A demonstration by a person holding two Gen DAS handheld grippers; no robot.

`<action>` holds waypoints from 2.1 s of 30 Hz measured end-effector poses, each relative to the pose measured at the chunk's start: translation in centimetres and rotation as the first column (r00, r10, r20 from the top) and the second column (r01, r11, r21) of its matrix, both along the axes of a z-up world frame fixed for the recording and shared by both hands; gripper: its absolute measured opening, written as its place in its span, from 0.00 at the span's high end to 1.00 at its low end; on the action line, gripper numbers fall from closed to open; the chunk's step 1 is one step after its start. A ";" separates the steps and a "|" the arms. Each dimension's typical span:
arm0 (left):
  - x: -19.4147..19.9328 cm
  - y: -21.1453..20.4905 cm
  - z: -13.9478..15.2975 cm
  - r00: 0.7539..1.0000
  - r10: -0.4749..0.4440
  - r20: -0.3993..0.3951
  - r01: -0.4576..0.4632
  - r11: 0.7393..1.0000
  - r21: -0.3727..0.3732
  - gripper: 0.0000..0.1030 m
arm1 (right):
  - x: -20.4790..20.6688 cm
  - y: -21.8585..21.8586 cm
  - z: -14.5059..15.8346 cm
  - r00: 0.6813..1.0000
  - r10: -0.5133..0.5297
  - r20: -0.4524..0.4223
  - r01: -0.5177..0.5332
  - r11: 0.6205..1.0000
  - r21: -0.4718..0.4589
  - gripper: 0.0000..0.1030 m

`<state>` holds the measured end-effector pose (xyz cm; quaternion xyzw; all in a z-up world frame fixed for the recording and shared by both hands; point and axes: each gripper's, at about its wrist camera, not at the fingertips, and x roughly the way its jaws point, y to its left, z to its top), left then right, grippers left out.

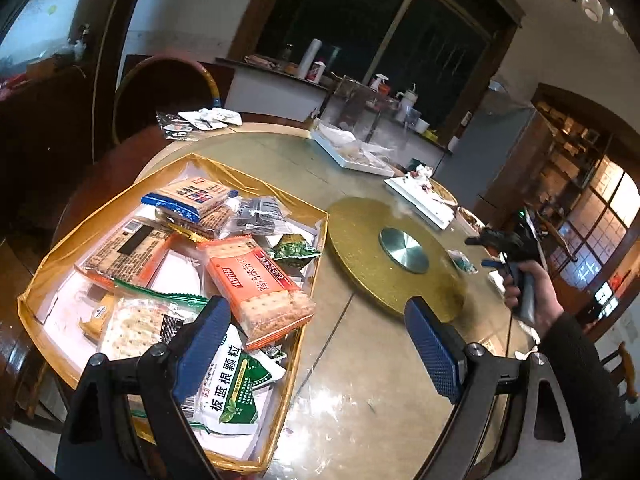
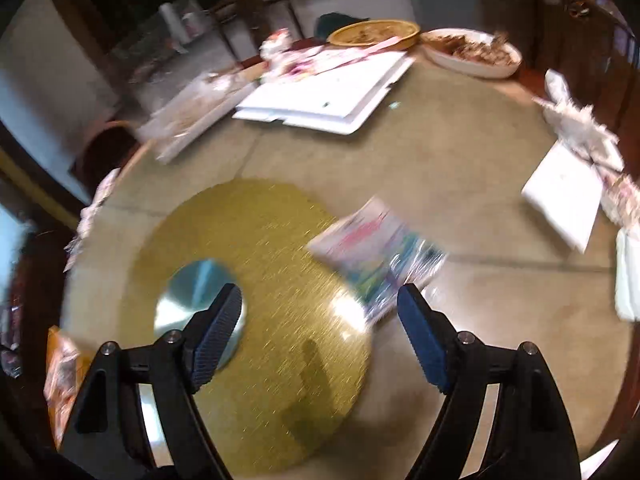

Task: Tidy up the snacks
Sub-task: 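Withdraw from the tray and grasp the white Dole sachet with the right gripper, then lower the white sachet onto the table and open the right gripper, then grasp the white sachet on the table with the left gripper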

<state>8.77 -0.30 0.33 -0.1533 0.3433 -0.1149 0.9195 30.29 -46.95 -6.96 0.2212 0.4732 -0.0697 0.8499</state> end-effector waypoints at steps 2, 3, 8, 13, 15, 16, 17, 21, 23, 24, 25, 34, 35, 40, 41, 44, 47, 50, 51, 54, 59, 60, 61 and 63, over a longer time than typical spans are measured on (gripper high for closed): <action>-0.2 0.1 0.0 1.000 0.007 0.008 -0.007 1.000 0.003 0.14 | 2.0 -0.7 -0.8 1.000 -0.009 -0.027 0.008 1.000 -0.024 0.21; -0.2 0.2 0.0 1.000 0.007 0.007 -0.007 1.000 0.001 0.14 | 2.6 -1.2 -1.4 0.999 -0.008 -0.040 0.007 1.000 -0.022 0.21; -0.5 0.4 -0.2 1.000 0.009 0.000 -0.009 1.000 -0.008 0.14 | 3.8 -2.1 -3.9 0.997 0.015 -0.070 -0.013 0.999 0.037 0.21; -0.6 0.1 -0.1 1.000 -0.006 -0.006 0.006 1.000 -0.013 0.14 | 3.0 -0.6 -4.3 0.995 0.047 -0.089 -0.055 0.995 -0.085 0.31; -1.0 0.1 0.0 1.000 0.001 0.007 -0.001 1.000 -0.006 0.14 | 2.7 -0.1 -4.2 0.993 0.033 -0.113 -0.050 0.986 -0.156 0.45; -1.2 0.0 0.0 1.000 0.004 0.008 -0.004 1.000 -0.007 0.14 | 2.6 0.0 -4.3 0.992 0.019 -0.124 -0.043 0.980 -0.192 0.53; -1.4 -0.1 0.1 1.000 0.002 0.004 -0.002 1.000 -0.010 0.14 | 2.4 0.0 -4.3 0.992 0.010 -0.129 -0.037 0.977 -0.210 0.59; -2.3 -0.3 0.6 1.000 0.001 0.013 -0.001 1.000 -0.003 0.14 | 1.1 1.0 -3.9 0.991 0.033 -0.131 -0.066 0.966 -0.251 0.85; -3.0 -0.4 0.8 1.000 0.005 0.025 -0.004 1.000 -0.010 0.14 | 0.1 2.1 -3.8 0.990 0.059 -0.129 -0.090 0.964 -0.250 0.89; -3.0 -0.5 0.7 1.000 0.001 0.021 -0.001 1.000 -0.013 0.14 | -0.5 2.7 -3.8 0.989 0.077 -0.124 -0.106 0.963 -0.249 0.90; -3.2 -0.6 0.8 1.000 -0.007 0.013 0.007 1.000 -0.017 0.14 | -1.4 3.5 -3.7 0.989 0.094 -0.117 -0.120 0.962 -0.245 0.92; -4.6 -3.6 -0.3 0.991 -0.121 -0.052 0.120 0.992 -0.039 0.14 | -17.2 17.8 -1.9 0.888 0.460 0.018 -0.456 0.885 -0.099 0.95; -4.5 -4.2 -0.7 0.985 -0.158 -0.077 0.154 0.987 -0.055 0.14 | -19.1 19.2 -1.8 0.867 0.497 0.033 -0.493 0.866 -0.081 0.95; -3.5 -6.8 -4.4 0.937 -0.282 -0.207 0.264 0.958 -0.111 0.14 | -25.5 23.5 -1.4 0.774 0.629 0.071 -0.626 0.778 -0.054 0.94; -3.2 -7.0 -5.4 0.927 -0.283 -0.245 0.259 0.958 -0.123 0.14 | -26.6 24.0 -1.3 0.743 0.663 0.091 -0.662 0.748 -0.038 0.93; -2.2 -6.9 -7.3 0.902 -0.299 -0.313 0.246 0.949 -0.197 0.15 | -28.6 24.1 -0.7 0.728 0.671 0.141 -0.677 0.736 -0.013 0.76; -1.8 -7.0 -8.3 0.887 -0.304 -0.348 0.227 0.943 -0.245 0.17 | -30.2 23.1 0.0 0.739 0.638 0.216 -0.655 0.756 0.007 0.42; -1.4 -7.3 -8.3 0.882 -0.315 -0.349 0.226 0.935 -0.273 0.19 | -30.4 21.2 -0.2 0.817 0.518 0.255 -0.551 0.831 0.076 0.42; -1.5 -7.5 -8.4 0.884 -0.315 -0.346 0.224 0.935 -0.276 0.25 | -30.2 20.6 -0.4 0.835 0.484 0.262 -0.526 0.842 0.122 0.42; -0.9 -8.3 -9.0 0.874 -0.316 -0.370 0.215 0.933 -0.289 0.42 | -28.8 19.3 -2.5 0.892 0.395 0.222 -0.444 0.857 0.260 0.45; -1.1 -9.1 -8.9 0.875 -0.314 -0.370 0.227 0.939 -0.259 0.54 | -28.1 20.4 -4.2 0.906 0.377 0.194 -0.424 0.830 0.362 0.67; -1.3 -9.3 -9.0 0.880 -0.300 -0.368 0.226 0.946 -0.231 0.65 | -28.0 20.7 -4.2 0.903 0.383 0.194 -0.429 0.827 0.363 0.71; -1.5 -9.2 -9.1 0.883 -0.288 -0.371 0.221 0.952 -0.214 0.71 | -28.1 20.9 -4.1 0.905 0.381 0.188 -0.424 0.835 0.351 0.77; -1.9 -9.0 -9.1 0.888 -0.273 -0.371 0.215 0.958 -0.192 0.74 | -28.2 20.8 -4.2 0.914 0.367 0.175 -0.406 0.849 0.339 0.81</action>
